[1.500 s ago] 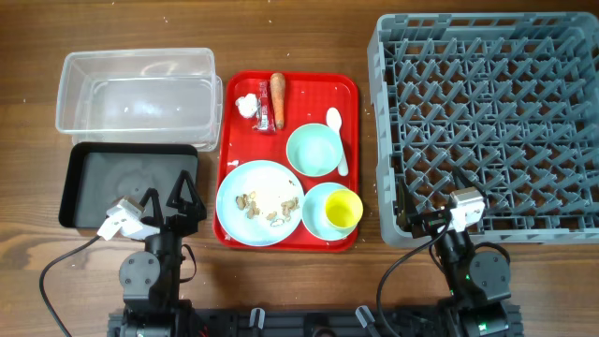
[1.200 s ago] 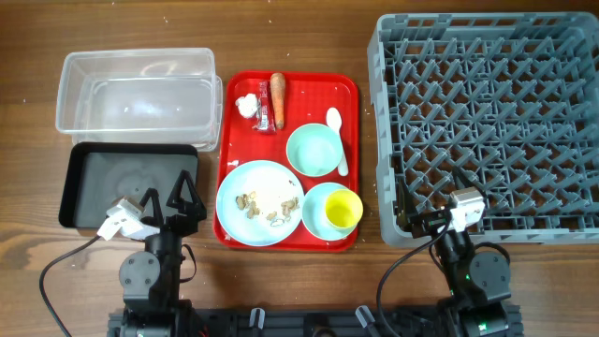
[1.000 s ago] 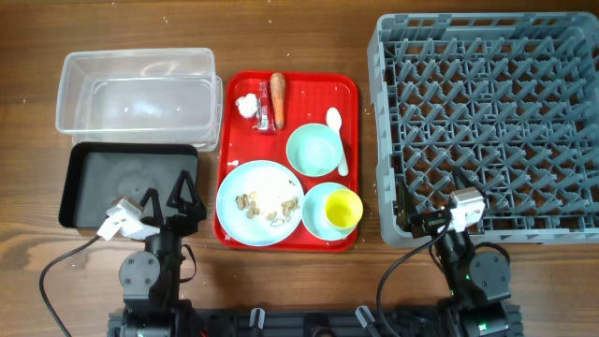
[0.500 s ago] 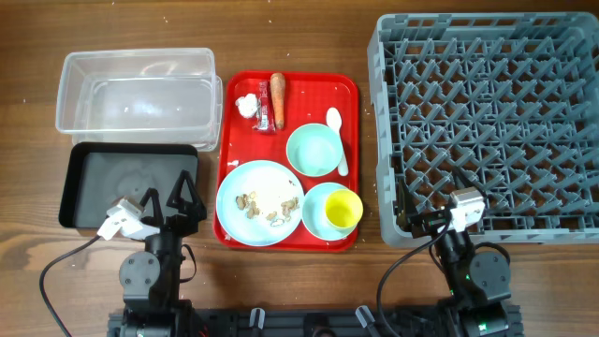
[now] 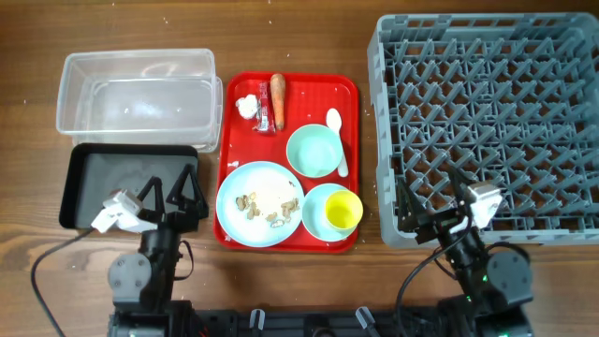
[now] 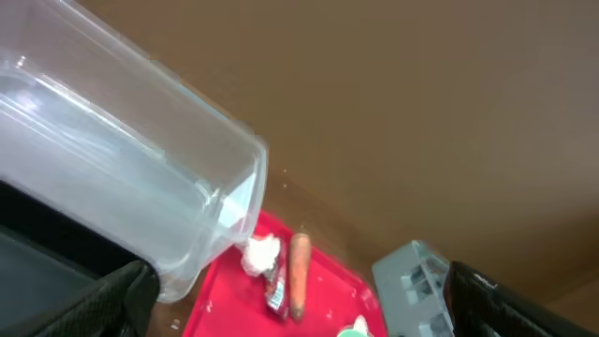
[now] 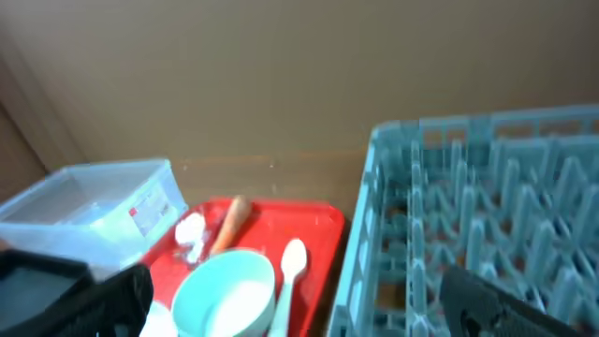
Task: Sort waste into correct bins and load items into the dishwasher rack
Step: 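Reach the right gripper over the tray and grasp the small teal bowl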
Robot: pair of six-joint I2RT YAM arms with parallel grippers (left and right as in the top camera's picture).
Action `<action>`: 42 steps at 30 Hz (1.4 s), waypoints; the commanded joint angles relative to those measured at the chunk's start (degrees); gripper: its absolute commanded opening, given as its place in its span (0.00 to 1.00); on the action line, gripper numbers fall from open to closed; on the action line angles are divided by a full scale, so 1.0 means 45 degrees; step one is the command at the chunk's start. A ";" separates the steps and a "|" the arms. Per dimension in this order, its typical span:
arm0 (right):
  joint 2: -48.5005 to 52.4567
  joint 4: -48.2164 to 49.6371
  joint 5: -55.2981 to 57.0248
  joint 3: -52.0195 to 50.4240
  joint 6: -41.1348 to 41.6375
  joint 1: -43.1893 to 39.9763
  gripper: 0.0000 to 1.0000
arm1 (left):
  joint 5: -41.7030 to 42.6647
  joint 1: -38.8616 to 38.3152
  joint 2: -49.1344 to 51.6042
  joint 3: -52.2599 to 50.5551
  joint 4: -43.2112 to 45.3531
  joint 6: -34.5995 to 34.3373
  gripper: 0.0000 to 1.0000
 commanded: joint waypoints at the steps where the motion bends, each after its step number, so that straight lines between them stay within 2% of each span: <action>1: 0.3084 -0.1273 -0.0573 0.2943 0.0170 -0.0005 1.00 | 0.0709 0.0000 0.3541 0.2905 -0.0860 0.0209 0.99; 2: 0.4153 -0.1865 -0.0622 0.3929 0.0170 -0.0005 1.00 | 0.0952 0.0000 0.4512 0.3774 -0.1384 0.0209 0.99; 4: 0.6620 -0.3638 -0.0670 0.6368 0.0151 -0.0005 1.00 | 0.1496 -0.0092 0.7286 0.6591 -0.3643 0.0379 1.00; 9: 1.1332 -0.7601 -0.0777 1.1196 0.0155 -0.0005 1.00 | 0.2021 -0.1384 1.2434 1.2667 -0.9005 0.2749 1.00; 11: 1.2356 -0.8077 -0.1297 1.1851 0.0355 -0.0005 1.00 | 0.2851 -0.1739 1.3512 1.3726 -0.9700 0.2730 1.00; 13: 1.3061 -0.8165 -0.2244 1.1880 0.0491 -0.0005 1.00 | 0.4498 -0.1919 1.4076 1.3823 -0.9539 0.2837 1.00; 15: 1.3415 -0.8213 -0.2249 1.1880 0.0559 -0.0005 1.00 | 0.4269 -0.2351 1.4664 1.3818 -0.9588 0.2832 0.96; 16: 1.3561 -0.8155 -0.1933 1.1880 0.0981 -0.0010 1.00 | 0.3871 -0.2744 1.5023 1.3818 -0.9724 0.2827 0.92; 20: 1.3746 -0.8291 0.0228 1.1880 0.3264 -0.0010 1.00 | 0.0214 -0.4993 1.7369 1.3818 -0.9442 0.2560 0.90; 23: 1.3746 -0.8490 0.0442 1.1880 0.3492 -0.0005 1.00 | 0.0185 -0.6125 1.9307 1.3818 -0.8374 0.2531 0.82; 24: 1.3746 -0.8650 0.0525 1.1880 0.3497 -0.0005 1.00 | 0.0189 -0.6290 1.9618 1.3818 -0.8189 0.2526 0.81; 26: 1.3750 -0.9073 0.0758 1.1871 0.3487 -0.0005 0.99 | 0.0087 -0.6620 2.0196 1.3818 -0.7796 0.2531 0.73; 29: 1.3775 -0.9258 0.0748 1.1822 0.3483 -0.0005 1.00 | -0.2205 -0.6805 2.1250 1.3818 -0.6980 0.2472 0.64; 30: 1.3775 -0.9262 0.0748 1.1822 0.3487 -0.0005 1.00 | -0.2186 -0.6756 2.1590 1.3818 -0.6727 0.2472 0.61; 32: 1.3770 -0.9345 0.0743 1.1822 0.3492 -0.0005 0.99 | -0.2171 -0.6703 2.2270 1.3818 -0.6368 0.2385 0.49; 35: 1.3770 -0.9578 0.0699 1.1822 0.3468 -0.0005 0.99 | -0.1826 -0.6703 2.2391 1.3848 -0.6222 0.2385 0.46; 36: 1.3775 -0.9447 -0.0131 1.1798 0.2759 -0.0005 0.99 | -0.1792 -0.6703 2.2236 1.3877 -0.6237 0.2385 0.46; 40: 1.3940 -0.8539 -0.3011 1.1249 0.0398 0.0063 0.96 | -0.1695 -0.6688 2.0924 1.4013 -0.6460 0.2370 0.69; 41: 1.4197 -0.8306 -0.3672 1.1181 -0.0355 0.0287 0.89 | -0.1705 -0.6688 2.0346 1.4013 -0.6552 0.2244 0.76; 42: 1.4440 -0.8116 -0.3891 1.1181 -0.0782 0.0525 0.85 | -0.1710 -0.6669 2.0006 1.4013 -0.6635 0.2147 0.79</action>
